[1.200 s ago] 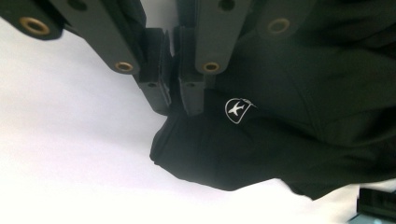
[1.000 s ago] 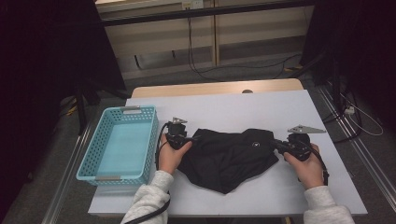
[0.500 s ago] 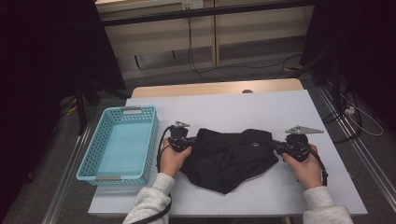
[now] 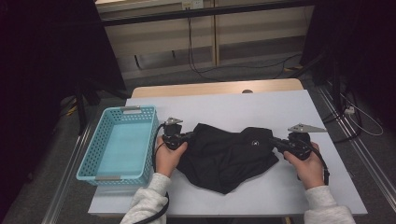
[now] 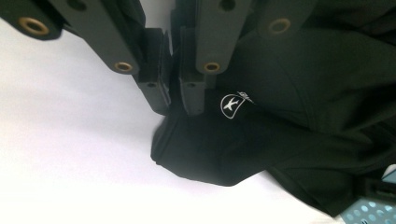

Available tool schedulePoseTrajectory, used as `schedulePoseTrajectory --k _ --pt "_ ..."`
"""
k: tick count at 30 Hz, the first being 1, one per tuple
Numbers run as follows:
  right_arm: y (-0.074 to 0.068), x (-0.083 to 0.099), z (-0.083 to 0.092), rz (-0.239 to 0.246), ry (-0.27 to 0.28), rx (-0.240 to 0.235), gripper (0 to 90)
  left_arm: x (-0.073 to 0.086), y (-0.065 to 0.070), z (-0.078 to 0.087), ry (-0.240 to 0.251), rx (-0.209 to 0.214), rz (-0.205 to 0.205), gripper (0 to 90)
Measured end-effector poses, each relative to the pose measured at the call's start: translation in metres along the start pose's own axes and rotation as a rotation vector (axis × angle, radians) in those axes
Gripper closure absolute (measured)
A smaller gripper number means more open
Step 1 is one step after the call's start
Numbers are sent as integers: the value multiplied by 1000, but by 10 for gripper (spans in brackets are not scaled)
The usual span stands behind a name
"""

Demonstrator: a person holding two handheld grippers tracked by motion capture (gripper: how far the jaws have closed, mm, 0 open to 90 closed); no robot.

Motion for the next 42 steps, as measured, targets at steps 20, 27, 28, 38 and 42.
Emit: schedulePoseTrajectory --k 20,27,28,38,42 --pt "-12 -47 9 53 85 -40 846 -44 -5 45 133 -25 -34 853" --pt "-9 -48 -7 58 43 -24 842 -37 -19 42 111 -70 -9 855" --pt "-7 -44 -14 51 29 -23 842 -34 -21 39 96 -74 -10 855" --pt "-4 -26 -46 41 -8 92 563 -22 -38 22 33 -117 37 854" --pt "-9 -20 -54 37 -38 87 528 -18 -41 20 27 -121 44 853"
Point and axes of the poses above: each handheld gripper's, and its own axes: z roughly backward along the jaws, x roughly out of its underside, y roughly to its right, the point moved 10 cm from there along -z, roughly forward along the jaws, and after that the axes turned 1 degree about y, right-handed, at the moved point
